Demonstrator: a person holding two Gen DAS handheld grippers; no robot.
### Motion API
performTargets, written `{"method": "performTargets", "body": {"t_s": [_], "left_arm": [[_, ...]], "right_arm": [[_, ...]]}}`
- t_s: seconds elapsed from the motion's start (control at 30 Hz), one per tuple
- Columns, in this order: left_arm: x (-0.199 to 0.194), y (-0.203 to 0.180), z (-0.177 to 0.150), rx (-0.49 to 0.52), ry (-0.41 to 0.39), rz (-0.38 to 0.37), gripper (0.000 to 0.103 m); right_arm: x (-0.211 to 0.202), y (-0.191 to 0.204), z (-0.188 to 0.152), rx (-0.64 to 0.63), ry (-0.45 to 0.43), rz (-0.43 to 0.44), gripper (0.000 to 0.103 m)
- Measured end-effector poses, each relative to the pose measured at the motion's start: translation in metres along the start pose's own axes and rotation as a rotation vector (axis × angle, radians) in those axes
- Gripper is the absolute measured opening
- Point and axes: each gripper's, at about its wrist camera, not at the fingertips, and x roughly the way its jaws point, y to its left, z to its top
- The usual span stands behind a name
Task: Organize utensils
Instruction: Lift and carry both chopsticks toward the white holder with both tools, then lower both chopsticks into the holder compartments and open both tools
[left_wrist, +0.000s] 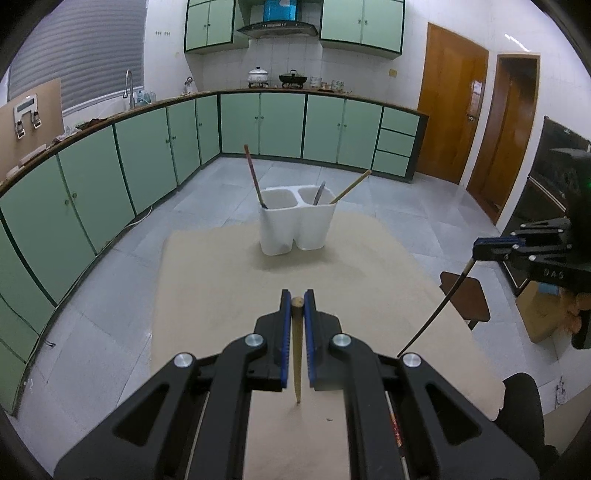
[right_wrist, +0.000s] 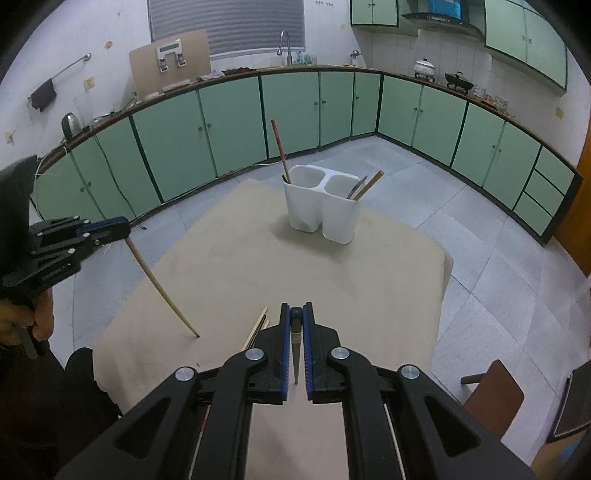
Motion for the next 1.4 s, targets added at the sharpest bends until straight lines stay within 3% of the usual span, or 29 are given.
{"method": "performTargets", "body": {"t_s": [0.47, 0.97, 1.4], "left_arm": [[-0.008, 0.007, 0.035, -0.014, 0.003, -0.021, 0.006], [-0.026, -0.002, 0.127, 0.019, -0.067, -0.021, 0.006], [-0.005, -0.007, 0.201, 0.019, -0.128, -0.01, 0.006]], "right_arm": [[-0.022, -0.006, 0.033, -0.002, -0.001, 0.0, 0.007], [-0.068, -0.011, 0.124, -0.029, -0.082, -0.026, 0.006], [-0.062, -0.015, 0.193, -0.026, -0.133, -0.052, 0.006]]}}
